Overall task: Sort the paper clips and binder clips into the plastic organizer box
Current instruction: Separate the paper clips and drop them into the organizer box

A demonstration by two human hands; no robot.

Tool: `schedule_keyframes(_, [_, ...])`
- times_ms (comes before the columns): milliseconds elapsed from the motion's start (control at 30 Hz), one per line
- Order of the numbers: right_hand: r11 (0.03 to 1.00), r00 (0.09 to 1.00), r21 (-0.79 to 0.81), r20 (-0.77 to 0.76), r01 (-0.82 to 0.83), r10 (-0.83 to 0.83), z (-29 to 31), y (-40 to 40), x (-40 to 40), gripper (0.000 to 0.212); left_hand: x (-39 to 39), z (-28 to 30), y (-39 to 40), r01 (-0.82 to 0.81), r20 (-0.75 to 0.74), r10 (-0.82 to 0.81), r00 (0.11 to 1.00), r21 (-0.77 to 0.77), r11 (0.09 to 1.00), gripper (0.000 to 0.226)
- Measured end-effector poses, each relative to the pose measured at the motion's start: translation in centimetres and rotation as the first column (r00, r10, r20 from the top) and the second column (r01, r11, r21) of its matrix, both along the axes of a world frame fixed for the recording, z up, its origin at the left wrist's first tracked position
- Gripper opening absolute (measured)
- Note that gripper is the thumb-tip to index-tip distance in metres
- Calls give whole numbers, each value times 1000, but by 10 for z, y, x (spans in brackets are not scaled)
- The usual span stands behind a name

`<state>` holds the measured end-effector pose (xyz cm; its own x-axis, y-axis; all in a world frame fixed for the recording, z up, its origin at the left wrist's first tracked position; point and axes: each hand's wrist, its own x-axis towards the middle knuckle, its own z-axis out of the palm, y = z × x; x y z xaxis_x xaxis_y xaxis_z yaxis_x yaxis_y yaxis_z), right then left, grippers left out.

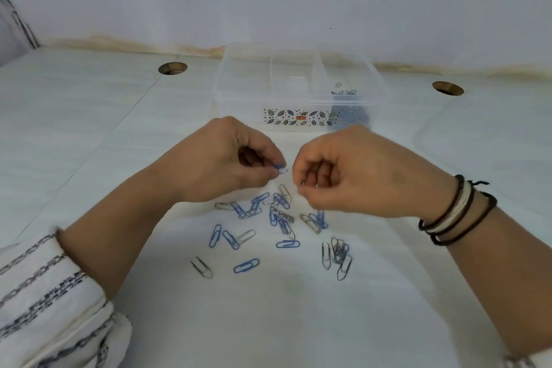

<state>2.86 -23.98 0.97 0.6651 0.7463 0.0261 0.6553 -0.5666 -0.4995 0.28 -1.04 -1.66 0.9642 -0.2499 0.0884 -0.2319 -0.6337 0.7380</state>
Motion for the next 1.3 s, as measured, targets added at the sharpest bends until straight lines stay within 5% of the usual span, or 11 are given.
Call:
schedule_keyframes(233, [839, 961, 473, -190, 270, -202, 22, -29, 40, 2, 18, 24, -22, -140, 145, 206, 968, -370, 918, 10])
schedule_keyframes(467, [582, 864, 687, -136, 434, -484, 57, -30, 97, 4, 93, 54, -77, -183, 252, 298, 921, -396, 900, 8])
schedule_keyframes(633, [707, 806, 462, -30, 536, -591, 28, -24, 123, 12, 110, 53, -89, -202, 308, 268, 913, -231, 952, 40])
schedule_keyframes(733, [742, 798, 452, 101, 495, -594, 13, -26, 104, 20, 85, 52, -70, -204, 335, 226, 915, -101, 974, 28])
schedule_keyframes(833, [860, 880, 366, 177, 356, -440, 11, -22, 71, 20, 45, 49, -41, -90, 185, 63, 981, 138, 986, 19])
schedule_keyframes(933, [989, 986, 85, 105, 124, -133, 13, -12, 43, 19, 11, 35, -18, 83, -73, -63, 995, 306, 948, 40])
schedule_keyframes(1033, [979, 998, -195, 3, -64, 66, 8, 3, 27, 55, -5, 22, -3, 168, -258, -67, 964, 394, 904, 65])
schedule_keyframes(1133, [925, 984, -343, 13, -165, 180, -5, 14, 16, 82, -3, 18, 0, 202, -274, -80, 958, 451, 869, 67])
schedule_keyframes(1300, [931, 976, -326, 80, -166, 202, -14, 25, 9, 56, 3, 7, -3, 153, -205, -87, 975, 333, 931, 32])
